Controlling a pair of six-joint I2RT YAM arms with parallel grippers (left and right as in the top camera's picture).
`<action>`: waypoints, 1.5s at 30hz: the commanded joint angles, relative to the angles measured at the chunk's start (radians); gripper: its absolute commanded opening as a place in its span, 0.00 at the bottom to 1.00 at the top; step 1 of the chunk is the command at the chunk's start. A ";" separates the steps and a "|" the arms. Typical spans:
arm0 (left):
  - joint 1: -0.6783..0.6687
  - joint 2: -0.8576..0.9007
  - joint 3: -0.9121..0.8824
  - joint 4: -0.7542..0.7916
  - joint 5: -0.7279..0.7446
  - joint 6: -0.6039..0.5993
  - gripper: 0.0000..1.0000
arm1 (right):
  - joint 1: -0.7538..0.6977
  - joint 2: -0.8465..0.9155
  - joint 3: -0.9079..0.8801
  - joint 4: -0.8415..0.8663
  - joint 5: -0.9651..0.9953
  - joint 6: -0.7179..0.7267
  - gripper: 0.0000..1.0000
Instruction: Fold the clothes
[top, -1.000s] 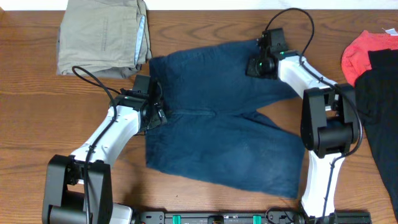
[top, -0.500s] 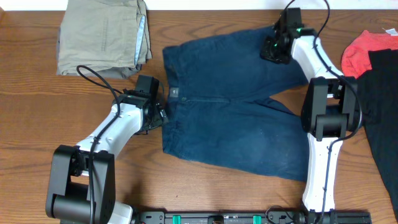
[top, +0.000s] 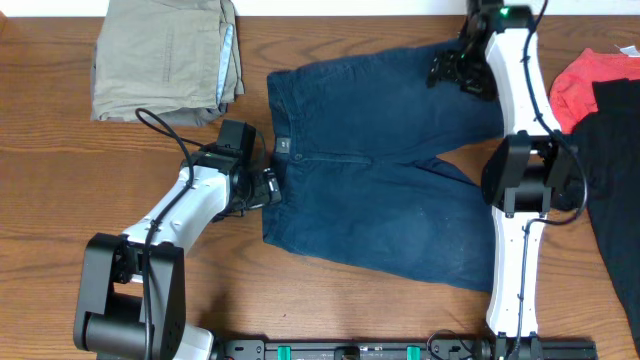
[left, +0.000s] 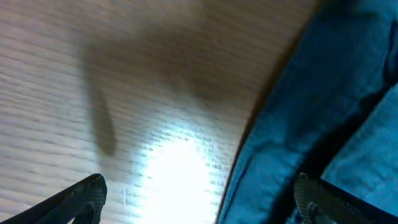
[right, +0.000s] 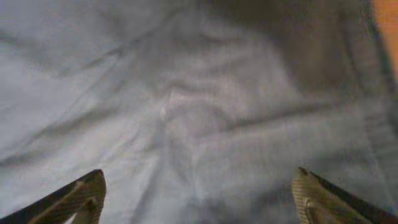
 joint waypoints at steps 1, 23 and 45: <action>0.004 -0.041 -0.006 -0.031 0.034 0.028 0.98 | 0.000 -0.019 0.124 -0.089 0.006 0.023 0.94; -0.005 -0.418 -0.055 -0.312 0.034 0.063 0.98 | 0.235 -0.507 -0.134 -0.289 0.279 0.126 0.92; -0.089 -0.286 -0.271 -0.032 0.202 -0.004 0.98 | 0.100 -0.890 -0.829 -0.120 0.266 0.175 0.99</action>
